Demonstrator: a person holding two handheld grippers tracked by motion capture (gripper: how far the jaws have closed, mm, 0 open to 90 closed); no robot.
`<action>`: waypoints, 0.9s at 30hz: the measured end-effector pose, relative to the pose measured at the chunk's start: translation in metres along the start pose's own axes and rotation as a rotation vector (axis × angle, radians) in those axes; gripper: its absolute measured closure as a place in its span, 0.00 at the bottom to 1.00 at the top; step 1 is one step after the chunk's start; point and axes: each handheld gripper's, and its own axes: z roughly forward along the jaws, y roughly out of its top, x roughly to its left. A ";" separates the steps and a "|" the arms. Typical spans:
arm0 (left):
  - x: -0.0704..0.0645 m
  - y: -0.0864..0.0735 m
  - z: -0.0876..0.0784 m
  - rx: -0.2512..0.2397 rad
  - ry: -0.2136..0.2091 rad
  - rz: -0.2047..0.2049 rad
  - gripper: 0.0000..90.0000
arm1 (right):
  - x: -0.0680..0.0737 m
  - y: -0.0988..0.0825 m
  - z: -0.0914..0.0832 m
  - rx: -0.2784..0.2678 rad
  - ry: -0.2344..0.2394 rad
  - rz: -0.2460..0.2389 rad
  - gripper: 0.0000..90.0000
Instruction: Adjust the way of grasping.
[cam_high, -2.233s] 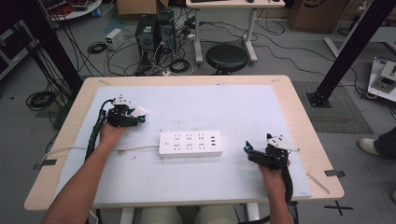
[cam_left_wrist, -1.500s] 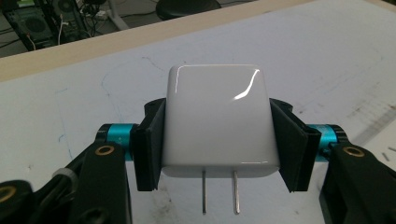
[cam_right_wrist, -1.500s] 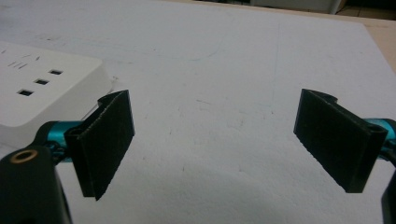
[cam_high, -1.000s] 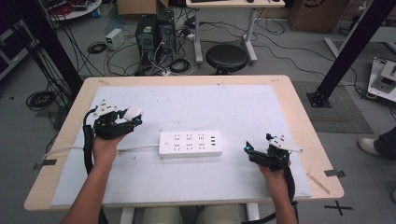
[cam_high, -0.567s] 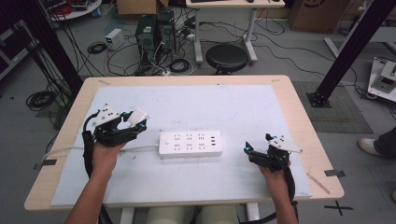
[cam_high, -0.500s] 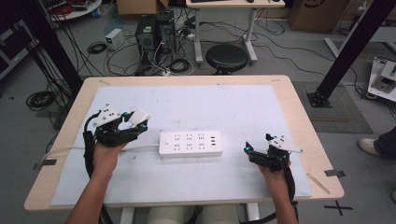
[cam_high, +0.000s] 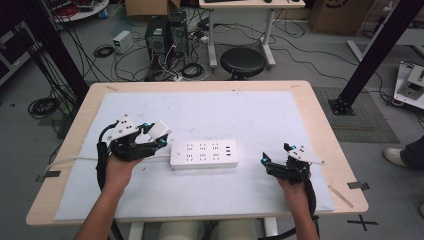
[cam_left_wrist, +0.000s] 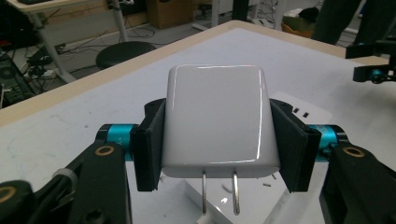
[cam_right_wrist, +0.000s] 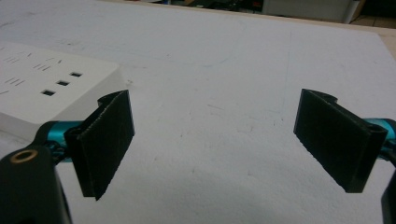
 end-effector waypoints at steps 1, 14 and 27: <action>-0.001 0.000 0.001 0.000 -0.012 0.002 0.47 | 0.001 0.000 0.000 -0.001 -0.001 -0.001 0.14; -0.020 -0.003 0.009 0.027 -0.140 0.058 0.47 | 0.003 0.001 -0.001 0.013 0.062 -0.033 0.18; -0.041 -0.002 0.019 0.066 -0.217 0.178 0.47 | 0.015 0.027 -0.006 0.055 0.301 0.033 0.18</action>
